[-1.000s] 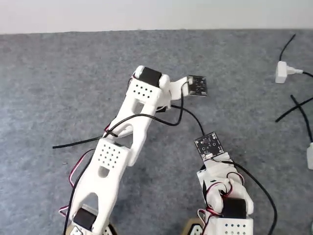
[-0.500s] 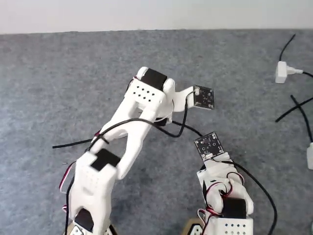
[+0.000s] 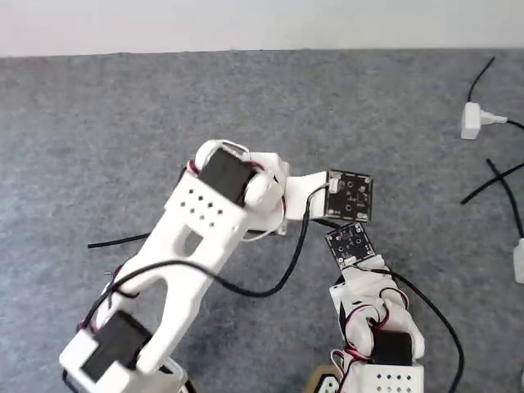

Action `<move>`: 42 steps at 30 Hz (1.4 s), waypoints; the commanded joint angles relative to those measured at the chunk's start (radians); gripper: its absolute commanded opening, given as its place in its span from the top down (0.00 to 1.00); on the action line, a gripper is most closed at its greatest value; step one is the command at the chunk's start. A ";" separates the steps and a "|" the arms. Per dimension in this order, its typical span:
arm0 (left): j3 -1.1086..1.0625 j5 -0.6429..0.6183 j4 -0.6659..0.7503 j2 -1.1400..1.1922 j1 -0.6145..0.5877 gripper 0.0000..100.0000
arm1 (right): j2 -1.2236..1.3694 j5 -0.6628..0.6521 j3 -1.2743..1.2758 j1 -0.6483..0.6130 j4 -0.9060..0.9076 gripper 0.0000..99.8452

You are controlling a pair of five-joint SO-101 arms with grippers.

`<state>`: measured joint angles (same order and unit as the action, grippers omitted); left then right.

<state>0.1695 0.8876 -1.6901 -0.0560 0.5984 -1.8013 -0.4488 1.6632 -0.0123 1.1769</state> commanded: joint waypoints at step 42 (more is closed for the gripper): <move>0.300 -0.373 -0.064 -0.381 0.311 0.99 | -0.010 0.178 -0.279 -0.015 -0.147 0.84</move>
<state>0.3890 0.5209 -1.7254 -0.4135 0.9160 -1.8013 -0.3168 1.5205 -0.0169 1.0664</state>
